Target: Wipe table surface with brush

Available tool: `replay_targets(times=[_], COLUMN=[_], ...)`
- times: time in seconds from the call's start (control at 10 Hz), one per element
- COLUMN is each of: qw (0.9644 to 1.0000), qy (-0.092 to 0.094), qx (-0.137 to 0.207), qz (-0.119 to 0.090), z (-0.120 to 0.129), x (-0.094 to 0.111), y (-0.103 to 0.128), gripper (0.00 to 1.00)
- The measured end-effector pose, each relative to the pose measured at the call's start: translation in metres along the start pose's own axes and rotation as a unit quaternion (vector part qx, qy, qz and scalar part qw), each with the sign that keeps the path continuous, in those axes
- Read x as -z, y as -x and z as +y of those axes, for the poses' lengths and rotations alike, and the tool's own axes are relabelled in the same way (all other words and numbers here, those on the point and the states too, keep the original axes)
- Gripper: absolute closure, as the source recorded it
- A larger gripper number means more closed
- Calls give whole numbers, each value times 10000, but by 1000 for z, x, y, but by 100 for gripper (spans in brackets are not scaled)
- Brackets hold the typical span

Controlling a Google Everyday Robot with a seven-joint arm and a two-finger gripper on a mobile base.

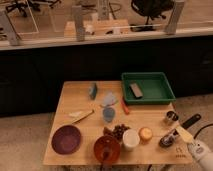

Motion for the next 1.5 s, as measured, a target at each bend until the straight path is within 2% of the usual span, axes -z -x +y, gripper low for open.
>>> replay_targets(times=[0.3, 0.5, 0.7, 1.0, 1.2, 1.5], qw=[10000, 9999, 9995, 9993, 9996, 9999], qy=[37, 43, 78, 59, -27, -55], qx=[-42, -40, -35, -4, 23, 99], qz=[70, 156, 293, 366, 281, 108], z=[-2, -1, 5, 11, 7, 8], x=[-10, -7, 7, 27, 38, 40], y=[-9, -17, -28, -31, -23, -7], gripper=[100, 100, 100, 100, 100, 100])
